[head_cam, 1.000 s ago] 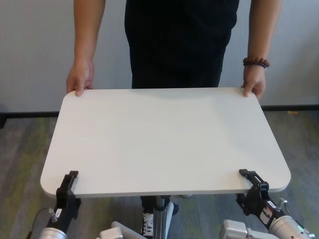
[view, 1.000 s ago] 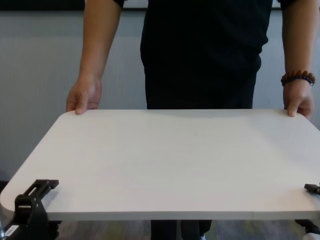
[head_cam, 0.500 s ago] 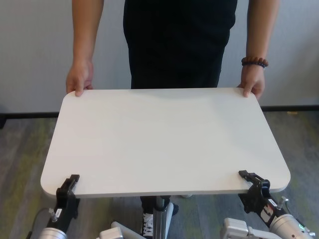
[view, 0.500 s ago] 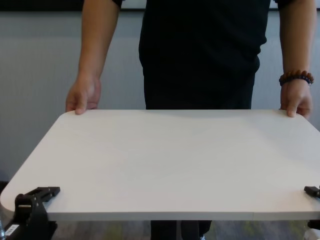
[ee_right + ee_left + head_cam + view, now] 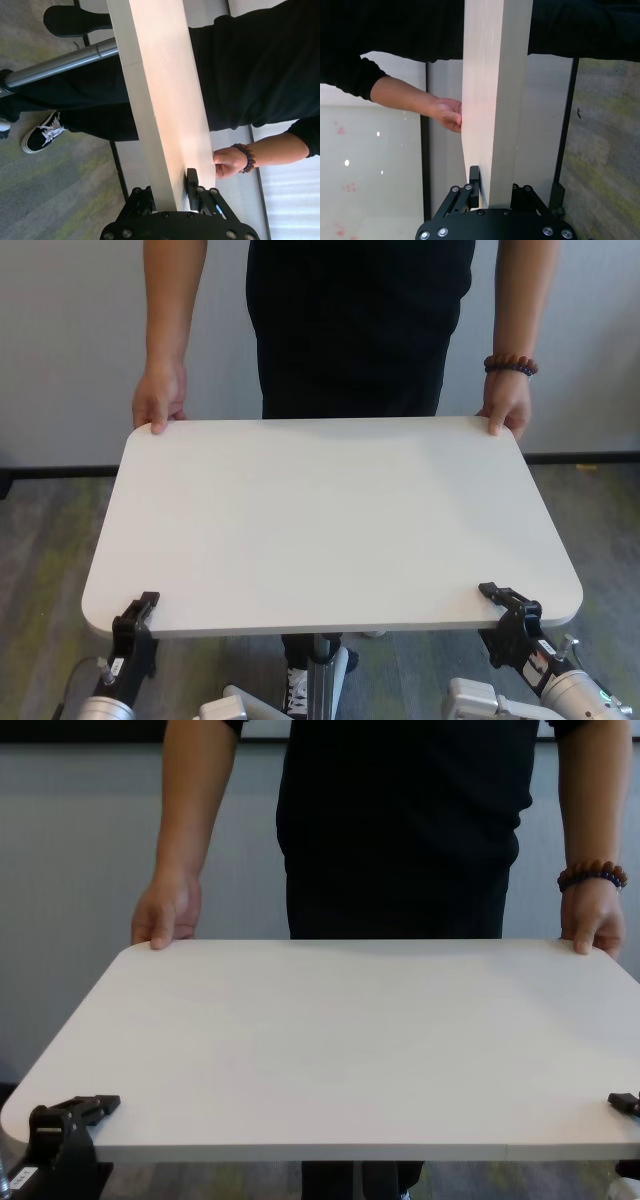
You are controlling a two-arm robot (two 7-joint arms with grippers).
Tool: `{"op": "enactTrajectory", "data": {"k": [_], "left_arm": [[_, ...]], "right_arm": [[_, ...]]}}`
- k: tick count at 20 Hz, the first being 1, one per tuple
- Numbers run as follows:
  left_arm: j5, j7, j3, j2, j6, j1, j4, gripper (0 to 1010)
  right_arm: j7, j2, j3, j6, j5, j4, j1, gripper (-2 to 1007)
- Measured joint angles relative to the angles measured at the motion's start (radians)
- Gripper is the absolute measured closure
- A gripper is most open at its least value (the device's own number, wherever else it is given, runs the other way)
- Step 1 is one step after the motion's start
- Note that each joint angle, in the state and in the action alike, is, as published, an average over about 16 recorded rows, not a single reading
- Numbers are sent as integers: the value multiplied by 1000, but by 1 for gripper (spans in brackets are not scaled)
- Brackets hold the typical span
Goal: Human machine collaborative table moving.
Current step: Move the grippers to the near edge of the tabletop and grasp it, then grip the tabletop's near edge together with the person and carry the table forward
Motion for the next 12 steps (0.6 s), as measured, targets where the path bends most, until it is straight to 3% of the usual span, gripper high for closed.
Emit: {"op": "enactTrajectory", "data": {"k": [12], "left_arm": [[0, 0, 0, 0, 0, 0, 0, 755]], "right_arm": [[0, 0, -1, 0, 0, 0, 0, 717]]}}
